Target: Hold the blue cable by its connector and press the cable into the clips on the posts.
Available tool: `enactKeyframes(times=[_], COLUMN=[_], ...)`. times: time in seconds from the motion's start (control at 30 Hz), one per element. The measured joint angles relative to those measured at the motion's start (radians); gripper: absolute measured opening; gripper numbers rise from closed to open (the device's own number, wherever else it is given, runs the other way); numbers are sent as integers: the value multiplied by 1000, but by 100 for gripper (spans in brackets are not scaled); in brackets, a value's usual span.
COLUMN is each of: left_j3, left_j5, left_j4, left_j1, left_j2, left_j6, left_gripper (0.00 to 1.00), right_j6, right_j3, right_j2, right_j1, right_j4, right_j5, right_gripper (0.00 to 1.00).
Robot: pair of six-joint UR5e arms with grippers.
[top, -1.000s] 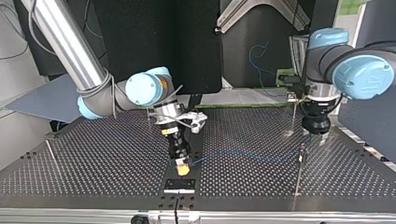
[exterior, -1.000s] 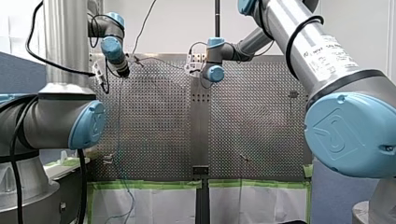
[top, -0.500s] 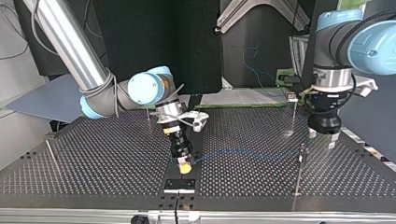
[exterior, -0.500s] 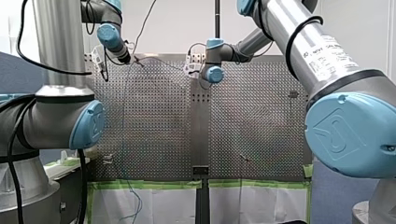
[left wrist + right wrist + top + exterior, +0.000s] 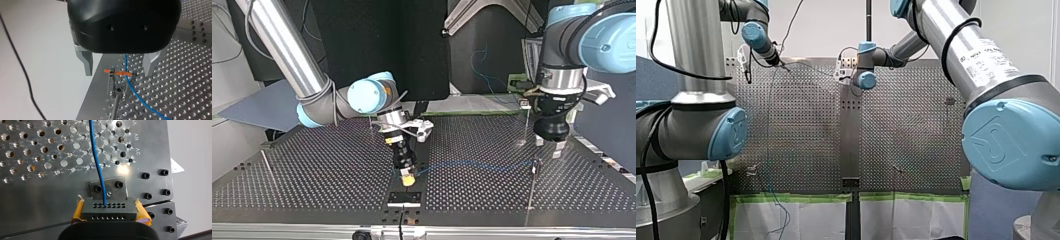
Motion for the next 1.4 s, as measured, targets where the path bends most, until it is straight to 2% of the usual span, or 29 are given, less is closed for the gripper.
enactKeyframes(times=[0.17,0.8,1.27,1.4], left_j3=[0,0,0,0], left_j5=[-3,-42,-45,-41], left_j4=[2,0,-1,1], left_j1=[-14,-31,-39,-48], left_j2=[-5,-17,-17,-17], left_j6=[21,27,26,43], left_gripper=[98,98,98,98], right_j6=[0,1,0,-2], right_j3=[0,0,0,1], right_j2=[1,3,6,6], right_j1=[-1,-1,-1,-1], right_j4=[1,7,15,20], right_j5=[0,0,0,0], right_gripper=[0,0,0,0])
